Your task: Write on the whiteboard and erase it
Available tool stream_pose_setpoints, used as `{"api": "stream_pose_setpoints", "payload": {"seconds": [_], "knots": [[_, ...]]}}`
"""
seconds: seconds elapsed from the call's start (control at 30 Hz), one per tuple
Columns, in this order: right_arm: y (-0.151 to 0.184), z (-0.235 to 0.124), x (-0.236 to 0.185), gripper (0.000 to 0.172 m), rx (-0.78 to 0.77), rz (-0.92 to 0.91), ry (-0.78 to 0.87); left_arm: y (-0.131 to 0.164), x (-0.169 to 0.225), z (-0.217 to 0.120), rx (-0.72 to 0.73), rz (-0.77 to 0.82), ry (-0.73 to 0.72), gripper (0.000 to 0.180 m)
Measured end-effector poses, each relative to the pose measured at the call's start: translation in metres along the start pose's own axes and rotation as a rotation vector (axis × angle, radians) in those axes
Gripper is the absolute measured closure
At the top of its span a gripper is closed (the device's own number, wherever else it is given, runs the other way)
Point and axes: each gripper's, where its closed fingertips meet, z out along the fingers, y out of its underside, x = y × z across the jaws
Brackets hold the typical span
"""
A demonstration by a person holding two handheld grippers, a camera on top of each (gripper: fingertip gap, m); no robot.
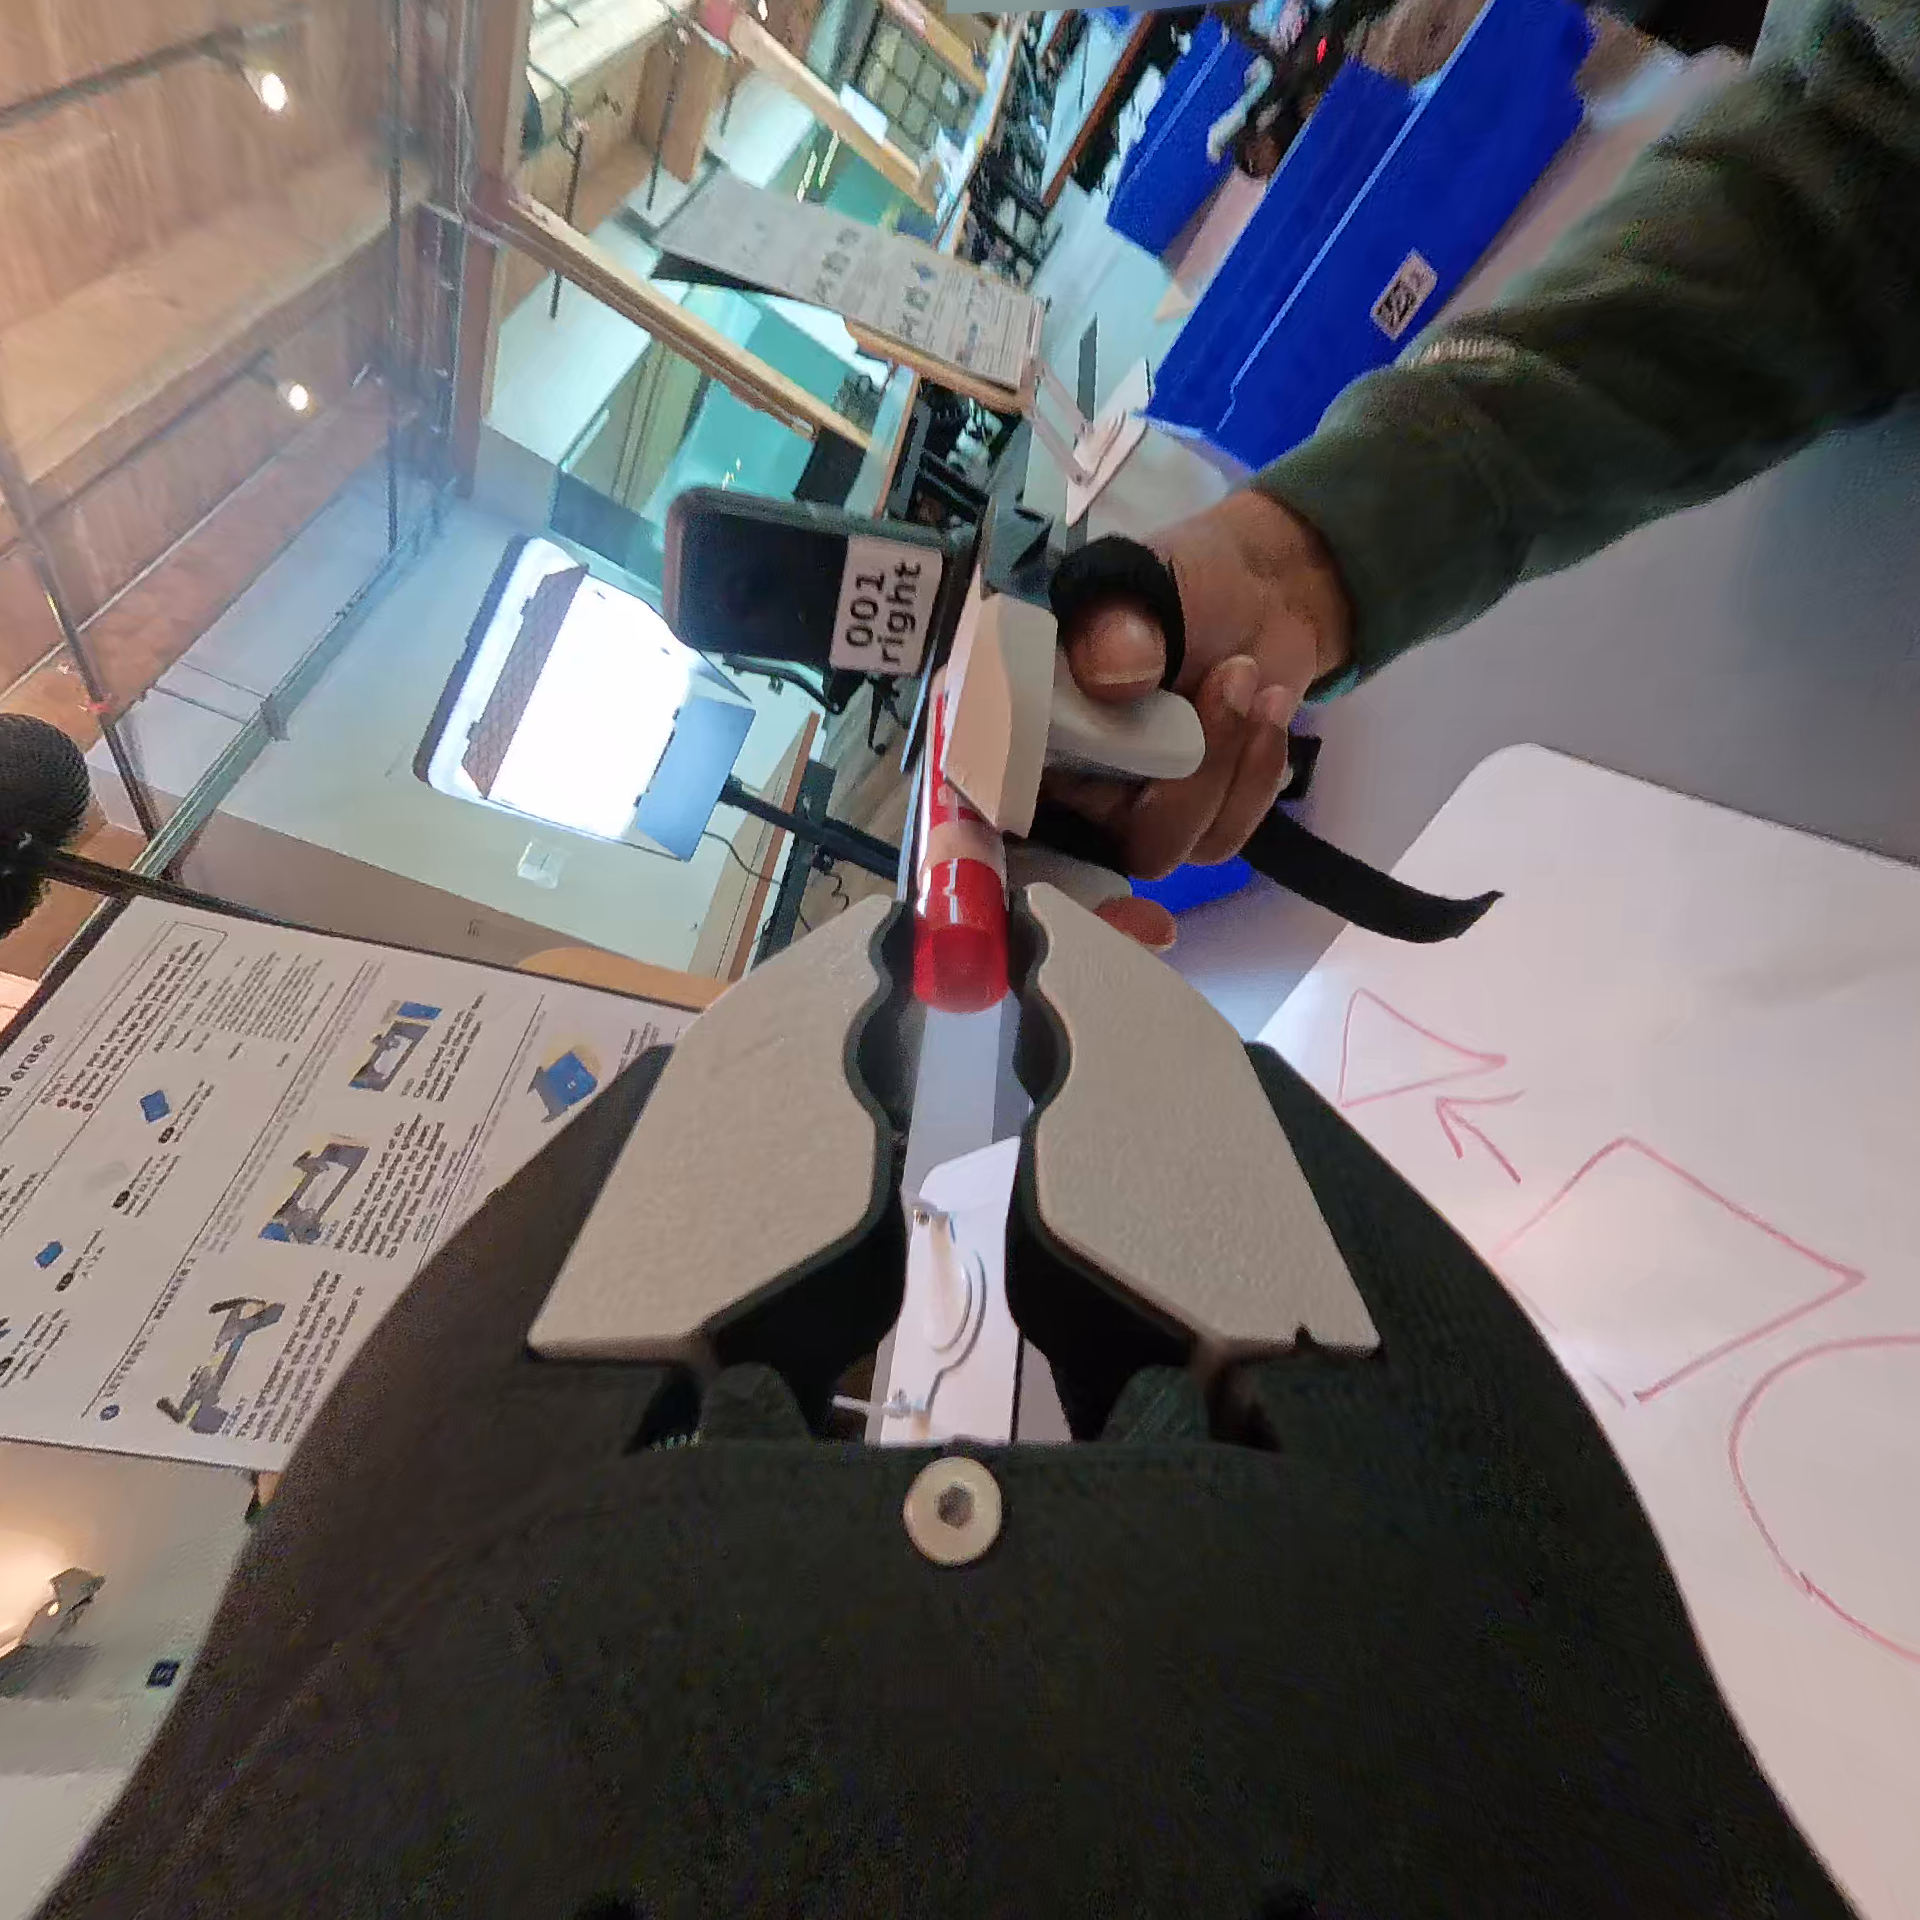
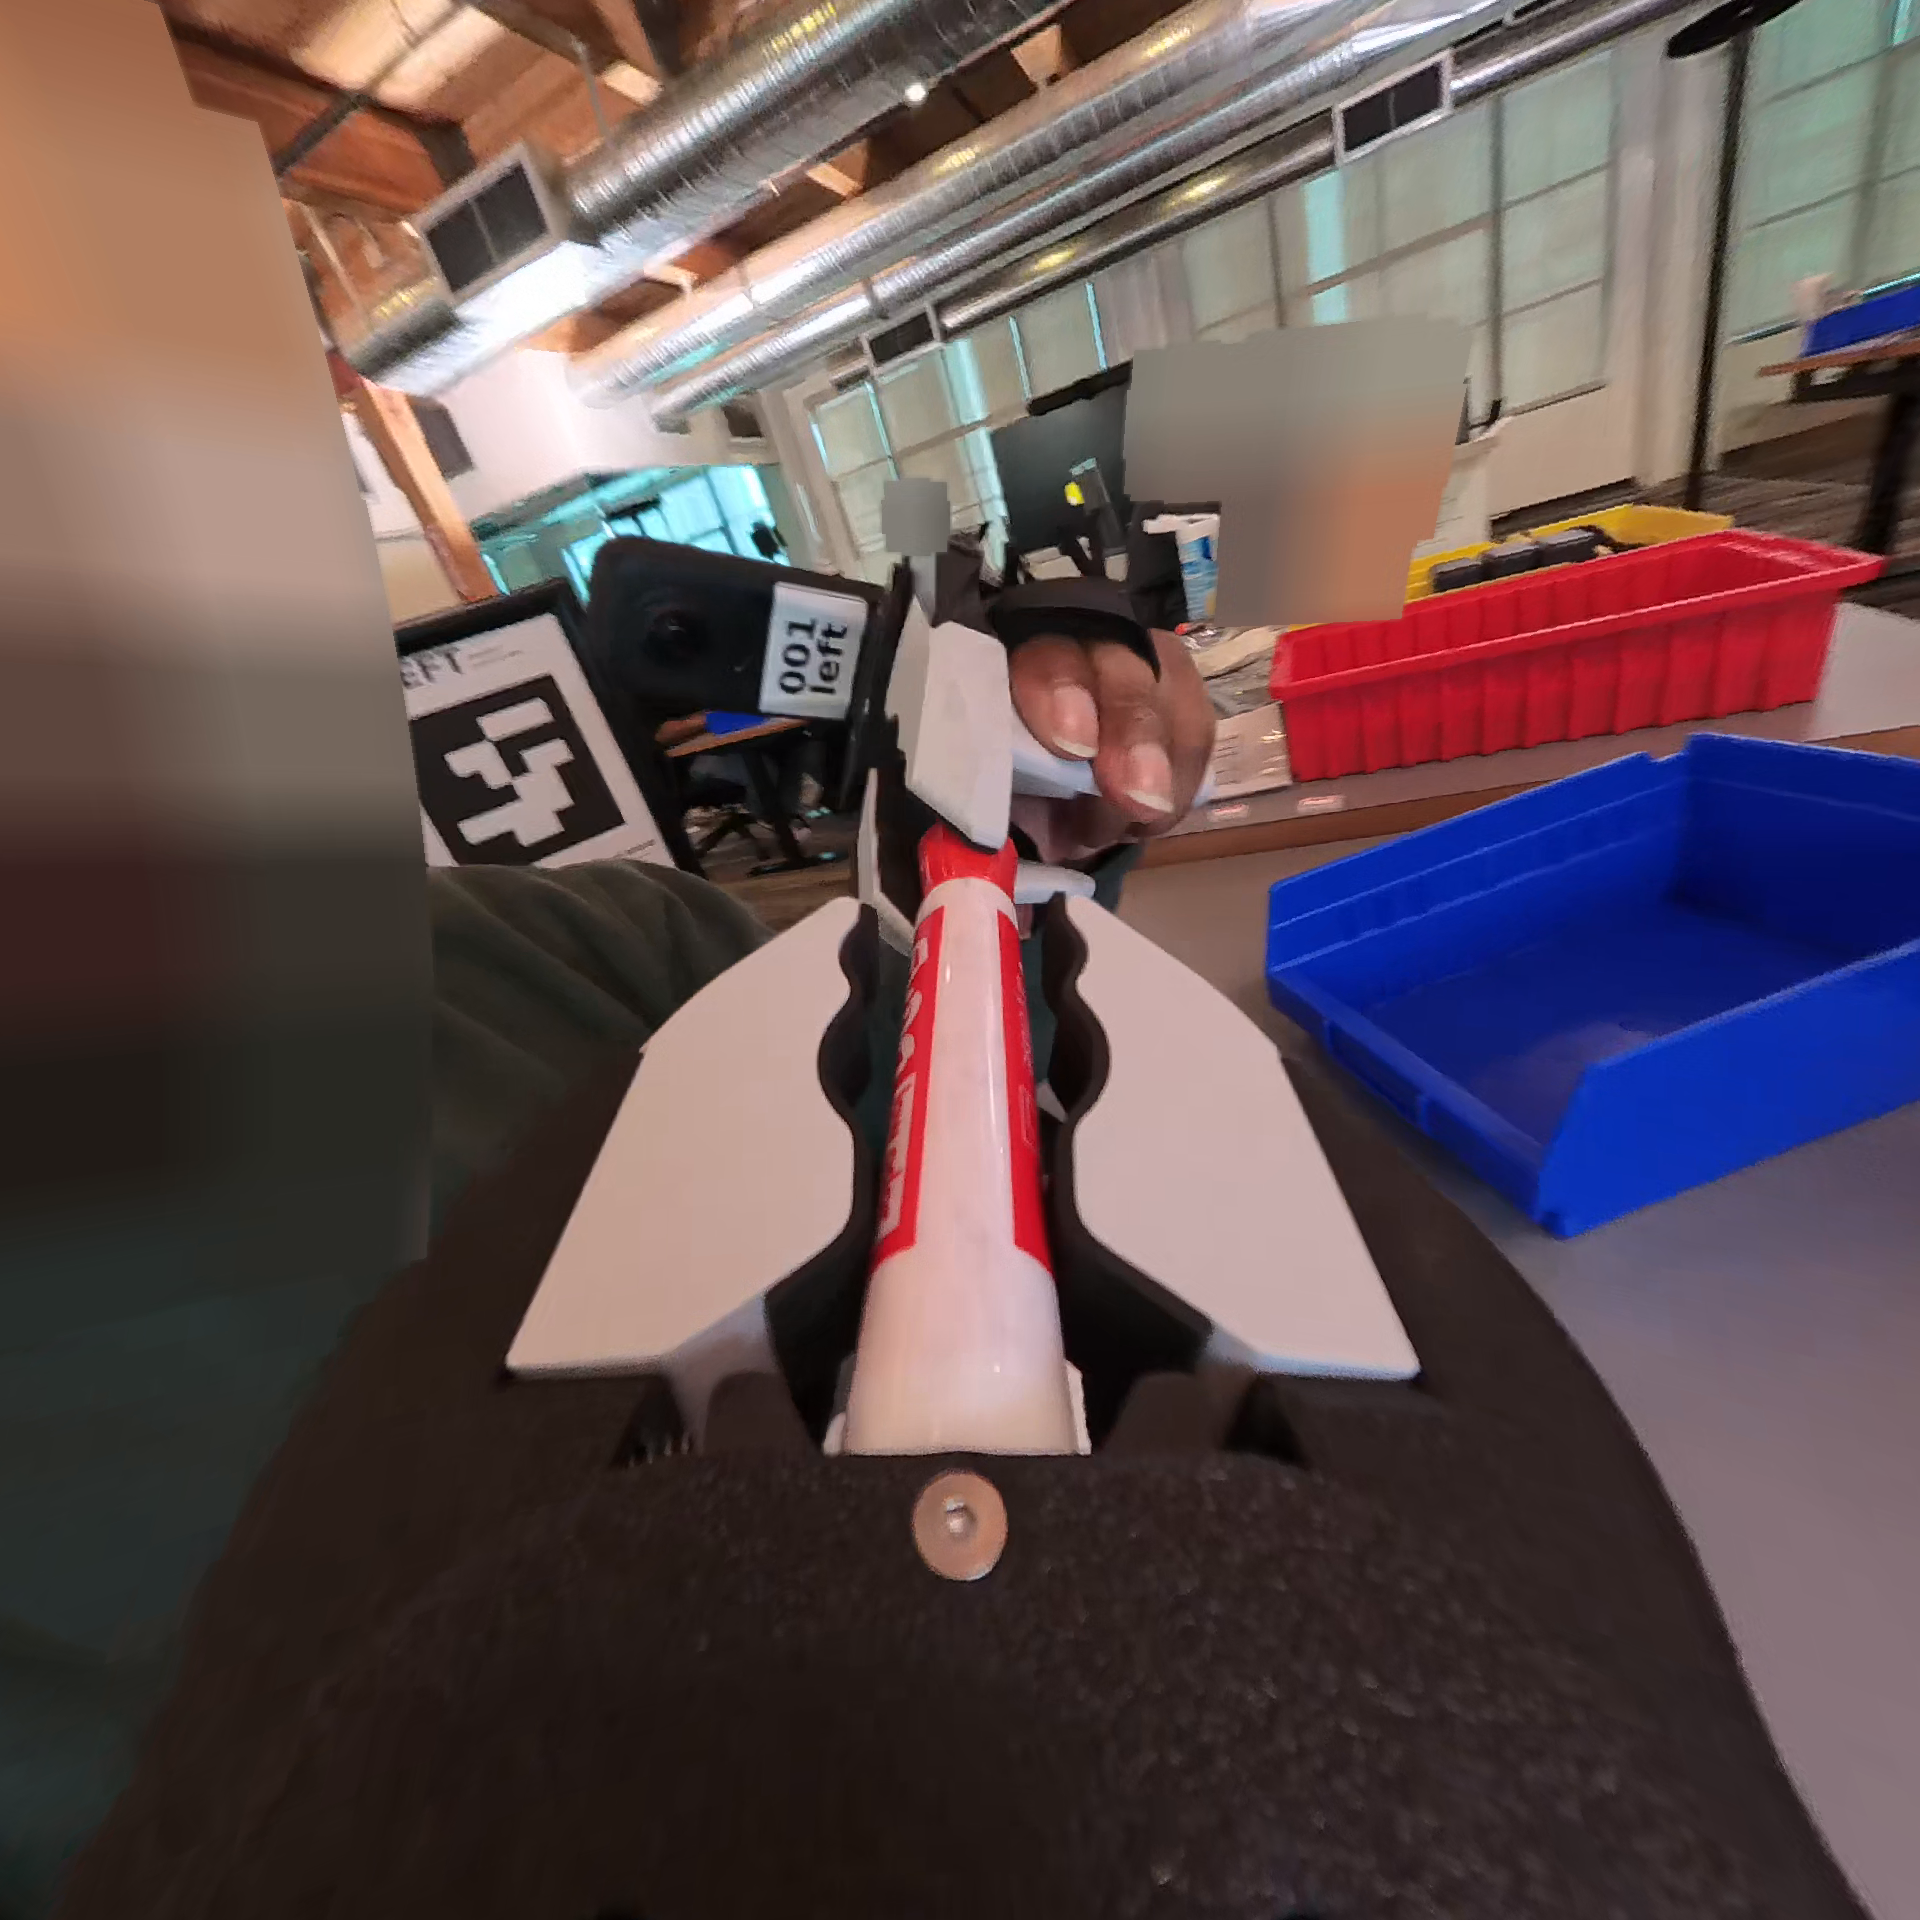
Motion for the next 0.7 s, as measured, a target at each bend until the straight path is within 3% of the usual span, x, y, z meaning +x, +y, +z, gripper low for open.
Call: {"api": "stream_pose_setpoints", "payload": {"seconds": [0.03,0.13,0.23,0.43,0.53,0.7], "knots": [[0.001,0.0,0.0,0.138,-0.008,-0.01,0.007,0.001,0.001,0.0,-0.005,0.0,0.005,0.163],[-0.004,0.001,-0.006,0.137,0.013,-0.005,-0.03,-0.009,-0.001,-0.001,0.064,-0.05,0.005,0.162],[-0.007,-0.004,0.002,0.136,-0.045,-0.147,0.095,-0.004,-0.005,0.004,0.082,-0.121,0.001,0.161],[0.001,-0.046,0.027,0.124,-0.426,-0.658,0.539,0.021,0.0,0.005,0.106,-0.329,0.13,0.161],[0.019,-0.054,0.032,0.127,-0.61,-0.753,0.594,0.032,0.008,0.011,0.083,-0.367,0.181,0.161],[0.049,-0.044,0.054,0.138,-0.762,-0.789,0.616,0.037,0.019,0.022,0.082,-0.398,0.223,0.161]]}}
